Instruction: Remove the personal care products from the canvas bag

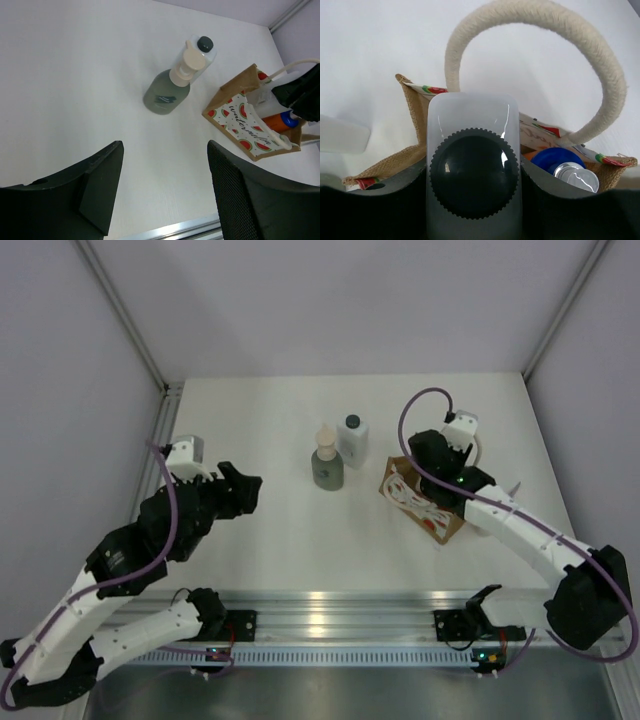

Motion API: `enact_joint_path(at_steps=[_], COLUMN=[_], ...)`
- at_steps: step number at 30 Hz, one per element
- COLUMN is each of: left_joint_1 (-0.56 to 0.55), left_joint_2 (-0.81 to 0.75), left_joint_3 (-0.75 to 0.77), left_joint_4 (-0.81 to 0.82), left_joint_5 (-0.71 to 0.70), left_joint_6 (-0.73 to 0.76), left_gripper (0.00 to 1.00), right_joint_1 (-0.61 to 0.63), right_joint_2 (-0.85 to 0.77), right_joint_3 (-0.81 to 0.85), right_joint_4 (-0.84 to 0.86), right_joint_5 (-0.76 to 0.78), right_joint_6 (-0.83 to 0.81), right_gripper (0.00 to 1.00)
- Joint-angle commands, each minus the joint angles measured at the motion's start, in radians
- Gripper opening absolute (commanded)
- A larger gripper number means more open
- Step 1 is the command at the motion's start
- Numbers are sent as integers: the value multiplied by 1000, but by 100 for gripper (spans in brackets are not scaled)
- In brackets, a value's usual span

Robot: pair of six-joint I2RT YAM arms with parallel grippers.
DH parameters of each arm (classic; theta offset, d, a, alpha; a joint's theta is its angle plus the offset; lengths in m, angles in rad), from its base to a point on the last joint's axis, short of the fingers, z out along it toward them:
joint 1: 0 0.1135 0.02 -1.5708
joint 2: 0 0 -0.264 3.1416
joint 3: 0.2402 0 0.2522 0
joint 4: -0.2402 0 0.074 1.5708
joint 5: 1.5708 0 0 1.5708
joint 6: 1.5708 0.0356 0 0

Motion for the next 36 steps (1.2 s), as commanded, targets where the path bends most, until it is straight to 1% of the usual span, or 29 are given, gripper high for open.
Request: enact_joint_path(at_steps=[1,5,7,8,9,11,15,18,20,22,23,26,30,31,34,35,36], left_joint_1=[4,4,4,4,4,3,4,4,4,6,7,23,78,113,185,202,216], left_joint_2=[-27,-48,-60,-65,-71,-90,-97,-103,-104,-105,-107,-111,-111,-110,-107,-104,-100], left_joint_3=[23,11,-20,-34,-58,-84,-97,-111,-120,-123,-126,-134,-140,-140,-143,-143,-143], left_joint_4=[-87,-120,-120,-117,-117,-110,-113,-111,-113,-114,-114,-114,-111,-110,-108,-108,-107], left_joint_5=[-110,-231,-295,-317,-367,-413,-442,-437,-435,-433,-432,-430,-409,-401,-360,-354,-349], left_joint_6=[36,59,80,83,85,67,40,33,30,27,25,16,7,4,-4,-4,-6], left_gripper=[73,73,73,75,77,84,87,89,93,95,98,98,98,98,98,98,98], right_joint_1=[20,22,20,20,20,22,20,22,24,22,24,39,100,117,197,252,276], right_joint_2=[-74,-100,-120,-129,-140,-147,-155,-154,-160,-164,-166,-158,-129,-123,-91,-89,-83], right_joint_3=[24,50,77,86,112,142,248,316,342,386,400,465,538,547,567,563,542], right_joint_4=[187,185,161,151,132,99,23,-36,-59,-73,-88,-113,-128,-128,-107,-82,-53], right_joint_5=[5,-50,-81,-93,-107,-145,-223,-280,-312,-377,-398,-447,-475,-478,-472,-469,-477], right_joint_6=[-116,-184,-216,-227,-250,-274,-313,-342,-356,-362,-368,-383,-397,-400,-422,-434,-439], right_gripper=[0,0,0,0,0,0,0,0,0,0,0,0,0,0,0,0,0])
